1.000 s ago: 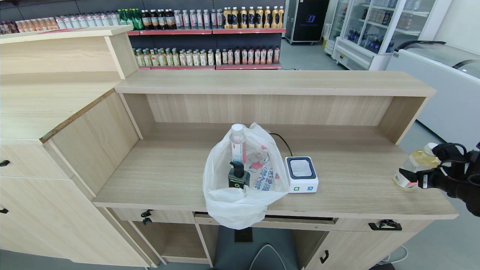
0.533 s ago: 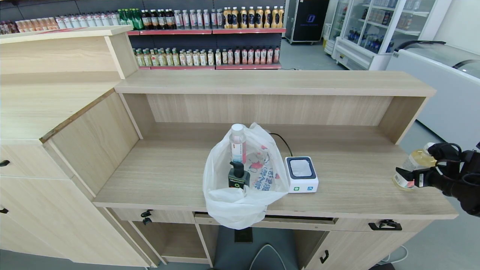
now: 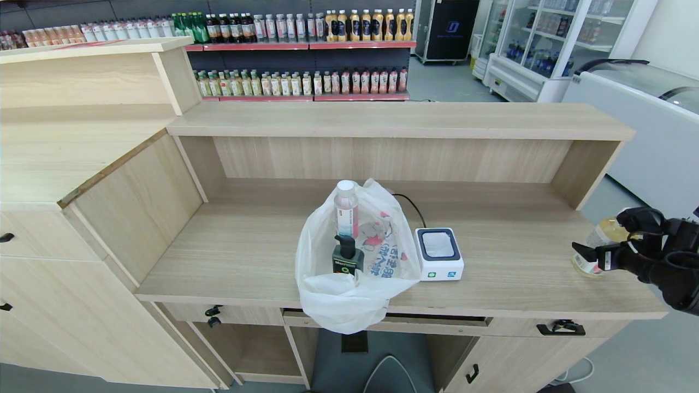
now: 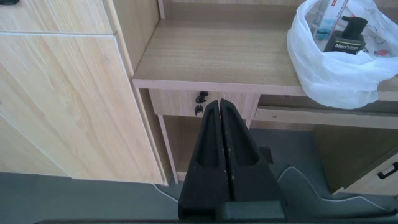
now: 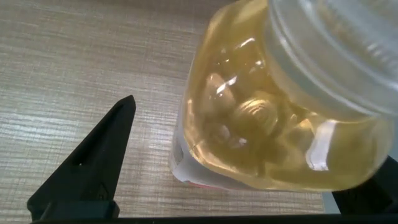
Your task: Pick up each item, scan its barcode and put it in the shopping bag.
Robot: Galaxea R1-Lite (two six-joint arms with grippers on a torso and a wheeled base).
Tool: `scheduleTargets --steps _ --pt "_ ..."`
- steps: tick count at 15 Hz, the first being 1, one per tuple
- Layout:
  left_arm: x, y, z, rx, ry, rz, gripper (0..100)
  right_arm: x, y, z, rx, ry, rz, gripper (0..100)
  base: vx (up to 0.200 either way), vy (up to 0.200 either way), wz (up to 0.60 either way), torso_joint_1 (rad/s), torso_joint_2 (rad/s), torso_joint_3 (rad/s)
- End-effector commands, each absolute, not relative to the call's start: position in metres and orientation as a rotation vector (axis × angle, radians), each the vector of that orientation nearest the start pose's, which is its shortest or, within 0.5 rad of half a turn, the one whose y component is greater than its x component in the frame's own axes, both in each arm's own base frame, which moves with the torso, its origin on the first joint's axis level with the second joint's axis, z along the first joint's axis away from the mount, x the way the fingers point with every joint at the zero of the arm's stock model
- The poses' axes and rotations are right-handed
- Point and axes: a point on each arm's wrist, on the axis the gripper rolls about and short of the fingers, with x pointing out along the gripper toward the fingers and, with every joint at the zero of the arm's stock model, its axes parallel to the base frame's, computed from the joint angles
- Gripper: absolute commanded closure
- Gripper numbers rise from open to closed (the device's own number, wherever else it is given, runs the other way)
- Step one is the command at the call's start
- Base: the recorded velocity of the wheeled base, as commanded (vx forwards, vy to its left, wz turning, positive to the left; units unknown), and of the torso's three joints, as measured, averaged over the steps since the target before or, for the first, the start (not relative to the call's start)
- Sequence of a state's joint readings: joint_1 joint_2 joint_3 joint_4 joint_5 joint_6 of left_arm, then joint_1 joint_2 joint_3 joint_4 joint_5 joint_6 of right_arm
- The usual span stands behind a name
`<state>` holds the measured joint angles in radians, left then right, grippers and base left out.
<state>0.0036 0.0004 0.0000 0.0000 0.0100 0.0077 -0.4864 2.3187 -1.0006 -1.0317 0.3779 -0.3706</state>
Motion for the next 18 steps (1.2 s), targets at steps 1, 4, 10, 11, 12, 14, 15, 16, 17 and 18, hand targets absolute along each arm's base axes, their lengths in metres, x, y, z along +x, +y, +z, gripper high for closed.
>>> scheduleTargets --steps 1,4,10,11,12,14,15,16,17,18 --pt "-0.023 0.000 0.075 0.008 0.000 0.015 100 0.374 -0.188 0.038 -0.246 0.282 -0.054 0 0.000 0.000 0.00 0.000 0.00 0.000" --pt "-0.023 0.000 0.075 0.008 0.000 0.015 100 0.375 -0.188 0.036 -0.243 0.284 -0.054 0 0.000 0.000 0.00 0.000 0.00 0.000" --pt "-0.023 0.000 0.075 0.008 0.000 0.015 100 0.383 -0.193 0.032 -0.257 0.256 -0.061 100 0.000 0.000 0.00 0.000 0.00 0.000" --pt "-0.023 0.000 0.075 0.008 0.000 0.015 100 0.384 -0.194 0.033 -0.262 0.247 -0.066 100 0.000 0.000 0.00 0.000 0.00 0.000" --pt "-0.023 0.000 0.075 0.008 0.000 0.015 100 0.383 -0.196 0.033 -0.264 0.244 -0.069 100 0.000 0.000 0.00 0.000 0.00 0.000" --pt "-0.023 0.000 0.075 0.008 0.000 0.015 100 0.384 -0.199 0.036 -0.266 0.235 -0.076 100 0.000 0.000 0.00 0.000 0.00 0.000" --pt "-0.023 0.000 0.075 0.008 0.000 0.015 100 0.384 -0.199 0.037 -0.268 0.232 -0.078 100 0.000 0.000 0.00 0.000 0.00 0.000" --pt "-0.023 0.000 0.075 0.008 0.000 0.015 100 0.385 -0.199 0.040 -0.274 0.221 -0.080 100 0.000 0.000 0.00 0.000 0.00 0.000" --pt "-0.023 0.000 0.075 0.008 0.000 0.015 100 0.385 -0.200 0.044 -0.281 0.200 -0.085 100 0.000 0.000 0.00 0.000 0.00 0.000" --pt "-0.023 0.000 0.075 0.008 0.000 0.015 100 0.385 -0.200 0.049 -0.265 0.177 -0.090 100 0.000 0.000 0.00 0.000 0.00 0.000"
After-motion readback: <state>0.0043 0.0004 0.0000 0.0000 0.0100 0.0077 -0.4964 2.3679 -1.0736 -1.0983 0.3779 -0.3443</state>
